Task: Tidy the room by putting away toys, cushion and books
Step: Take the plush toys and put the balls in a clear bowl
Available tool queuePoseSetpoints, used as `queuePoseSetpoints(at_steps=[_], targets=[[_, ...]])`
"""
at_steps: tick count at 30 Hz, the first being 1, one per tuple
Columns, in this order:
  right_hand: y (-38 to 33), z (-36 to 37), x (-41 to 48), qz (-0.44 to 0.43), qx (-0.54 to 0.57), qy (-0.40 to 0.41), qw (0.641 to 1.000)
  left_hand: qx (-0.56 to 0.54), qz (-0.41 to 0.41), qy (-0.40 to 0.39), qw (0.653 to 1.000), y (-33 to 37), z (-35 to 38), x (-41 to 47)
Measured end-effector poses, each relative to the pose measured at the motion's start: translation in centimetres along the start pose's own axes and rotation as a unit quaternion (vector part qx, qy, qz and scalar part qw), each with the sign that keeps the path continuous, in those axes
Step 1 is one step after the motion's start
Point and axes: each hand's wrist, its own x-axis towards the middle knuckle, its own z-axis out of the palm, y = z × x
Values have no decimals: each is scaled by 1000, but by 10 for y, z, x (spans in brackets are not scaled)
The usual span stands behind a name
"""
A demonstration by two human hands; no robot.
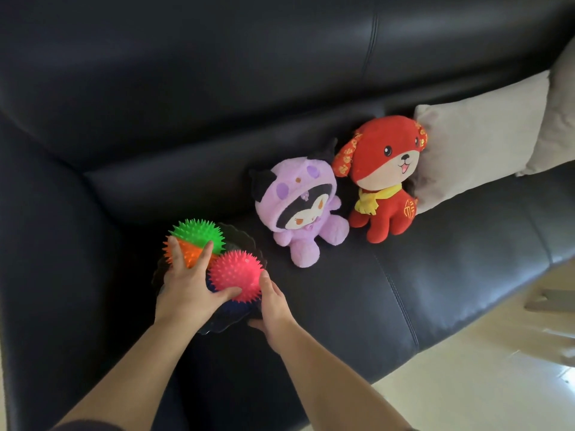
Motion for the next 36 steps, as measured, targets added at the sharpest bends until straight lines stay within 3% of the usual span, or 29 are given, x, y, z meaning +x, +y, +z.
queuePoseSetpoints(at_steps=[7, 10, 13, 16, 19, 23, 24, 26, 28, 30, 34, 36], targets=[[-18, -37, -15, -9, -105, 62, 993, 22, 4, 5, 1000, 5, -6, -7], [-27, -62, -22, -52, -115, 109, 986, 66, 67, 38, 995, 28, -20, -12], [-48, -90, -26, -95, -106, 135, 980, 29, 149, 52, 987, 65, -33, -6], [-64, -107, -18, -84, -80, 116, 986, 18, 191, 48, 980, 108, -43, 15], [-67, -102, -6, -63, -67, 54, 994, 44, 171, 34, 984, 142, -46, 37], [-74, -96, 11, -93, -143, 15, 985, 107, 143, 57, 982, 162, -41, 55], [-78, -102, 11, -97, -163, 43, 981, 126, 142, 77, 979, 164, -41, 57], [-86, -125, 9, -123, -163, 181, 962, 150, 151, 119, 970, 170, -38, 60], [-98, -156, 3, -160, -107, 331, 924, 159, 160, 134, 965, 180, -39, 65], [-112, -189, 4, -198, -105, 404, 887, 160, 165, 128, 965, 194, -39, 72], [-144, -222, 28, -275, -291, 325, 857, 163, 120, 82, 976, 211, -39, 95], [-154, -224, 44, -264, -352, 294, 848, 175, 109, 69, 976, 210, -41, 100]])
